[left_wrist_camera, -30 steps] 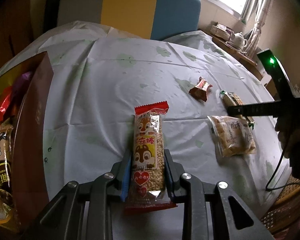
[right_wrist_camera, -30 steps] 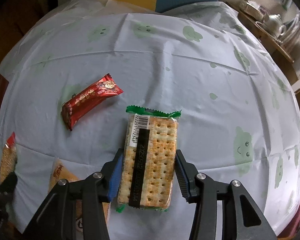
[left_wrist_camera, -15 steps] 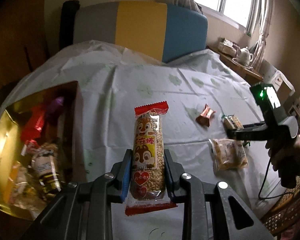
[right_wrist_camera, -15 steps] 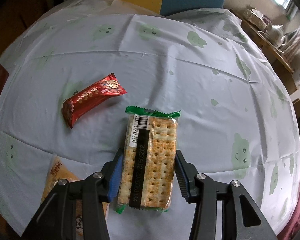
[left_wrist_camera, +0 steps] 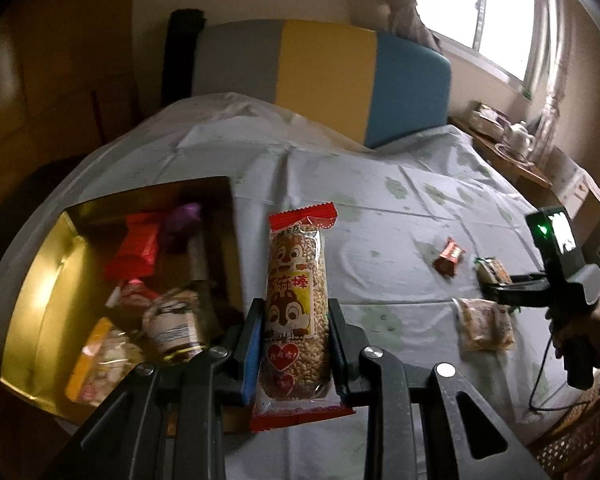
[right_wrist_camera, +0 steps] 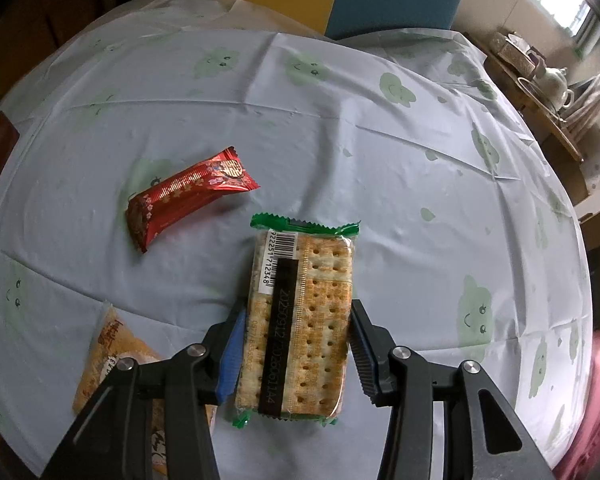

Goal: Organize snacks
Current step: 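Carry the cereal bar over the gold box with the left tool while the right tool holds the cracker pack, then lower the cereal bar into the gold box and open the left tool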

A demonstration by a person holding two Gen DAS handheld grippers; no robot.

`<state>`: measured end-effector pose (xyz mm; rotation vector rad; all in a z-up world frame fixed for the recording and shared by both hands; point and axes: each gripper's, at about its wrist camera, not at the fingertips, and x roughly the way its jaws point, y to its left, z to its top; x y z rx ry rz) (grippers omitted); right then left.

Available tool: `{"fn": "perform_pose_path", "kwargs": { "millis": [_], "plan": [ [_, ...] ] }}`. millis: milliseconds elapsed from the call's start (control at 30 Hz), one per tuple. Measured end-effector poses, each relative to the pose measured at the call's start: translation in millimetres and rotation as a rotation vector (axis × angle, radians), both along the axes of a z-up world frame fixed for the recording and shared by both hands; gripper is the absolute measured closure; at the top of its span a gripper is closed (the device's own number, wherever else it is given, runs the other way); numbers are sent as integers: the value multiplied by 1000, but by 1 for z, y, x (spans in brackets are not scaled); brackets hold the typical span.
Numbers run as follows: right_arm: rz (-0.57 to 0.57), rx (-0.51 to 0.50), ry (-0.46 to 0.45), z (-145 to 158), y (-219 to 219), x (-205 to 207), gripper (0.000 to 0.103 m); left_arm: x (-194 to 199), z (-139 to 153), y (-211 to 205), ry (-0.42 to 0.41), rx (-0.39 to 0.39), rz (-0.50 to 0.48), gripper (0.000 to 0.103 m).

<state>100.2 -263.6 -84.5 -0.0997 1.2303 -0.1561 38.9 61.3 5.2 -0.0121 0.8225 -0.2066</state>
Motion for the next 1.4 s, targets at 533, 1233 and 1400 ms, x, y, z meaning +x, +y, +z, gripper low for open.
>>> {"fn": "perform_pose_path", "kwargs": {
  "millis": [533, 1233, 1400],
  "plan": [
    [9, -11, -2, 2, 2, -1, 55, 9, -7, 121, 60, -126, 302, 74],
    [13, -22, 1, 2, 2, -2, 55, 92, -25, 193, 170, -340, 472, 71],
    [12, -24, 1, 3, 3, -2, 55, 115, -51, 195, 243, -293, 458, 71]
  ]
}}
